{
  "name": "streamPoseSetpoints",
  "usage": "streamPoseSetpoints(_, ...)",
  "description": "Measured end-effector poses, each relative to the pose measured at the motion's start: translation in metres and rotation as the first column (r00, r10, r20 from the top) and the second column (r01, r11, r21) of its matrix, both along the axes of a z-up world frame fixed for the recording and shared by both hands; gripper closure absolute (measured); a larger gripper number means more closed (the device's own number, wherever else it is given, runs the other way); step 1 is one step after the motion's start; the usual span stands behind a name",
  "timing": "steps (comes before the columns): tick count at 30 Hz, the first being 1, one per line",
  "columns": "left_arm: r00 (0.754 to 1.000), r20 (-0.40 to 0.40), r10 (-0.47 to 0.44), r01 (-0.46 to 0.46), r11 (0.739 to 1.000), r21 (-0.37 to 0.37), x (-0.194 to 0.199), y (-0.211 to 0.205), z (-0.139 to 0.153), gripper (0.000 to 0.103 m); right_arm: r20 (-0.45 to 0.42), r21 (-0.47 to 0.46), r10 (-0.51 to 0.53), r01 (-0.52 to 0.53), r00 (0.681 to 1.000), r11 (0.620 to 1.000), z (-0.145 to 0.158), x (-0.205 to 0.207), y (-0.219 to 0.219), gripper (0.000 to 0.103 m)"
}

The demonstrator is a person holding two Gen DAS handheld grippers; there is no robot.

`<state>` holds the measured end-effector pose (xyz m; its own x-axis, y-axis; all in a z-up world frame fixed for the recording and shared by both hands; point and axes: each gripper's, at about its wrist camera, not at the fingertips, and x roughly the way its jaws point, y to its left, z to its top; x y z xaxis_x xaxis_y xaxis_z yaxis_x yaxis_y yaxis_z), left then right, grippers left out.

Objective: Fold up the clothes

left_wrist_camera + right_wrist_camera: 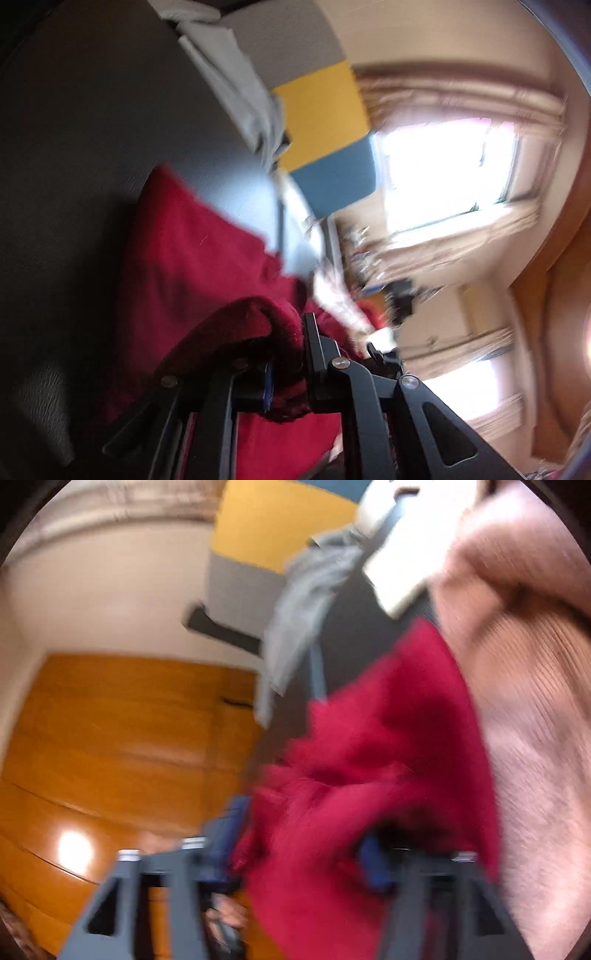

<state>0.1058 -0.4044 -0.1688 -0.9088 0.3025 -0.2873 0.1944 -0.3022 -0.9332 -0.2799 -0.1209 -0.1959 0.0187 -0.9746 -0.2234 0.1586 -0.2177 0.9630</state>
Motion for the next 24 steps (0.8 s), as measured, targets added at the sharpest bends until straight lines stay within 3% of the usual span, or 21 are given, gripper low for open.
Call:
streamPoseSetpoints(1,1.000,-0.028,0.010,-0.009,0.999,0.033,0.000,-0.004,0.003,0.091,0.010,-0.042,-0.043,0.044,0.999,0.998,0.001,-0.004,0.002,0.017)
streamPoseSetpoints(3,0.999,-0.015,0.051,-0.049,0.992,0.112,-0.005,-0.012,-0.004,0.082,0.036,-0.100,-0.109,0.112,0.993,0.989,0.001,-0.012,0.005,0.011)
streamPoseSetpoints(5,0.996,0.026,0.087,-0.091,0.969,0.230,-0.011,-0.020,-0.019,0.079,0.052,-0.080,-0.121,0.125,0.991,0.989,-0.003,-0.014,0.003,0.011)
streamPoseSetpoints(6,0.995,0.046,0.085,-0.094,0.963,0.254,-0.012,-0.021,-0.021,0.079,0.039,-0.049,-0.117,0.119,0.992,0.992,-0.003,-0.012,0.003,0.010)
streamPoseSetpoints(10,0.997,0.065,0.042,-0.055,0.975,0.216,-0.008,-0.024,-0.010,0.073,-0.128,0.096,-0.012,0.024,0.992,0.995,0.016,0.008,0.006,0.009)
streamPoseSetpoints(12,0.997,0.025,0.073,-0.077,0.976,0.202,0.001,-0.034,0.003,0.057,-0.227,0.171,0.047,-0.008,0.973,0.985,0.028,0.020,0.007,0.009)
streamPoseSetpoints(14,0.992,0.008,0.126,-0.125,0.974,0.188,0.006,-0.050,0.015,0.048,-0.272,0.256,0.098,-0.026,0.957,0.966,0.026,0.026,0.006,0.007)
streamPoseSetpoints(16,0.983,-0.008,0.181,-0.177,0.969,0.175,0.010,-0.067,0.027,0.046,-0.306,0.341,0.151,-0.039,0.940,0.939,0.022,0.031,0.004,0.006)
streamPoseSetpoints(18,0.974,0.039,0.223,-0.225,0.972,0.063,0.014,-0.077,0.040,0.046,-0.328,0.350,0.160,-0.038,0.931,0.936,0.014,0.036,0.004,0.006)
streamPoseSetpoints(19,0.969,0.086,0.231,-0.228,0.973,-0.041,0.012,-0.079,0.048,0.046,-0.339,0.345,0.155,-0.030,0.928,0.938,0.012,0.036,0.003,0.006)
streamPoseSetpoints(21,0.961,0.177,0.213,-0.170,0.958,-0.230,0.006,-0.075,0.056,0.046,-0.353,0.332,0.137,-0.013,0.925,0.943,0.010,0.034,0.003,0.005)
streamPoseSetpoints(23,0.951,0.266,0.159,-0.046,0.920,-0.388,-0.008,-0.062,0.057,0.046,-0.361,0.333,0.139,-0.012,0.922,0.943,0.012,0.035,0.006,0.006)
streamPoseSetpoints(24,0.947,0.294,0.133,0.007,0.903,-0.430,-0.015,-0.055,0.056,0.046,-0.369,0.340,0.144,-0.011,0.918,0.940,0.012,0.038,-0.003,0.005)
